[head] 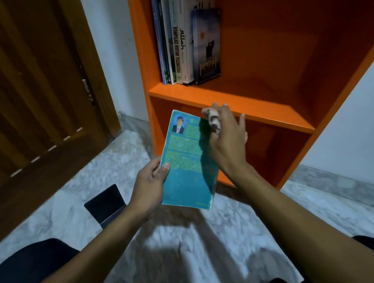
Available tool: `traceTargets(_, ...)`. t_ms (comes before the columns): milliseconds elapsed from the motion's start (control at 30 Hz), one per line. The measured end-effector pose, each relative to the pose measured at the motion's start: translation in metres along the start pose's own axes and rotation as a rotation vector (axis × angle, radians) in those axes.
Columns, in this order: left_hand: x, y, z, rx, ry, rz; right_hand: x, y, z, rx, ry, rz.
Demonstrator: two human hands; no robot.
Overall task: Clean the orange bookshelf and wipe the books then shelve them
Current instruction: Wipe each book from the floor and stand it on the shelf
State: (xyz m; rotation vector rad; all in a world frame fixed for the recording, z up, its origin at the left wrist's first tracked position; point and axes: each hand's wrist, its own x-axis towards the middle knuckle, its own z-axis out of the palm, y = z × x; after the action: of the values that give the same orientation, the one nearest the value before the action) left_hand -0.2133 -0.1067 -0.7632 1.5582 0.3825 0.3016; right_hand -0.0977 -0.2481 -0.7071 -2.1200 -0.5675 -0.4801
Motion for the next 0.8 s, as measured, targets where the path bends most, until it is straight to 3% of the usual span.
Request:
traceTargets(133,0.008,0.009,0.000,-0.154,0.066,-0.017,-0.011,-0.005,0.025,-0.172,-0.184,-0.195)
traceTargets(367,0.020,0.013,-0.022,-0.336,0.198,-0.084,-0.084,0.022,0.048,0.020,-0.389,-0.394)
traceTargets(533,0.022,0.016,-0.027,-0.268,0.217,-0.044,-0.109,0.043,0.039,0.085,-0.417,-0.461)
traceTargets(600,0.023,0.017,-0.026,-0.199,0.206,-0.014,-0.111,0.040,0.034,0.131,-0.330,-0.380)
traceTargets(733,0.021,0.014,-0.022,-0.058,0.143,0.045,-0.081,0.013,0.019,0.455,0.015,0.197)
traceTargets(800,0.018,0.012,-0.018,-0.029,0.093,0.055,-0.047,0.005,0.009,0.551,0.219,0.387)
